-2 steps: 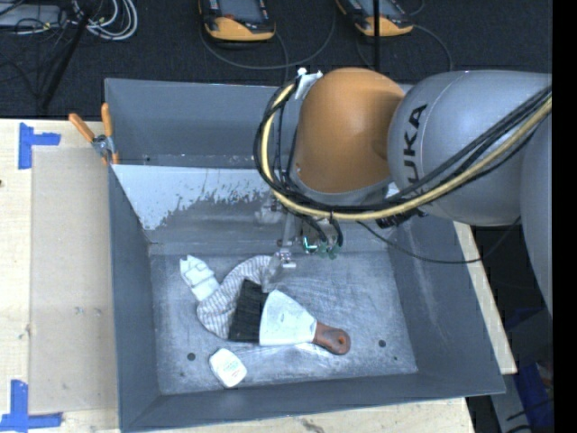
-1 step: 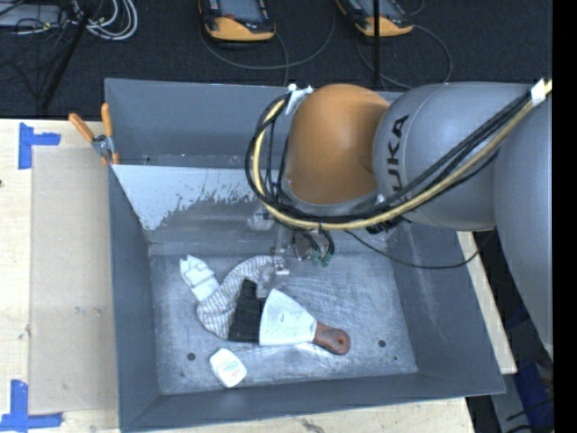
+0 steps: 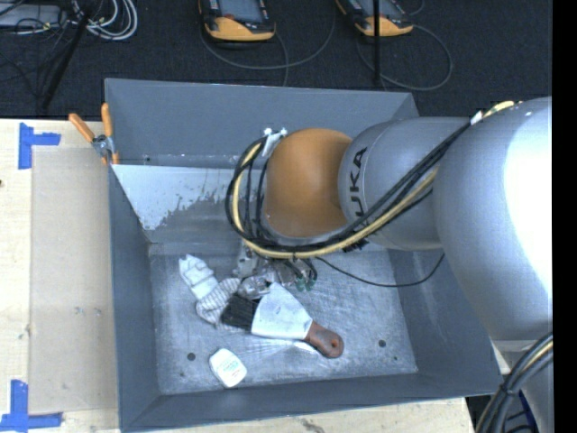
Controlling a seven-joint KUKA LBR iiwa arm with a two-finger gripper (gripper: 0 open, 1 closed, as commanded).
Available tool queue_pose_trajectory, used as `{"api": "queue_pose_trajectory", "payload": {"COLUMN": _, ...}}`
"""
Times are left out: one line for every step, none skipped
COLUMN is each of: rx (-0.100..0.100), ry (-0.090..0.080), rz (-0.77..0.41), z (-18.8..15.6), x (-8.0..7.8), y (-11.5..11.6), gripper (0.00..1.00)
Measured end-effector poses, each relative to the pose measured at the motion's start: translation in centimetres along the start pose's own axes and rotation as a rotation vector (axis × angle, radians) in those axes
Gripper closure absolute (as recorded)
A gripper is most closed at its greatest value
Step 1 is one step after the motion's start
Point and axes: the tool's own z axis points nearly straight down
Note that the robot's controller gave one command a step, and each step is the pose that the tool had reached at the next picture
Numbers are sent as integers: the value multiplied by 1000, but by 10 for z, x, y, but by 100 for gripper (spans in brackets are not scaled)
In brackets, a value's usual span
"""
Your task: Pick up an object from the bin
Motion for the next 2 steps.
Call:
{"api": "queue_pose_trajectory", "payload": {"rx": 0, "ry": 0, "rz": 1, "z": 0, "x": 0, "y": 0, "gripper": 100}}
{"api": "queue_pose_trajectory", "payload": {"rx": 3, "ry": -3, "rz": 25, "z": -102, "x": -7, "y": -4, "gripper": 100}}
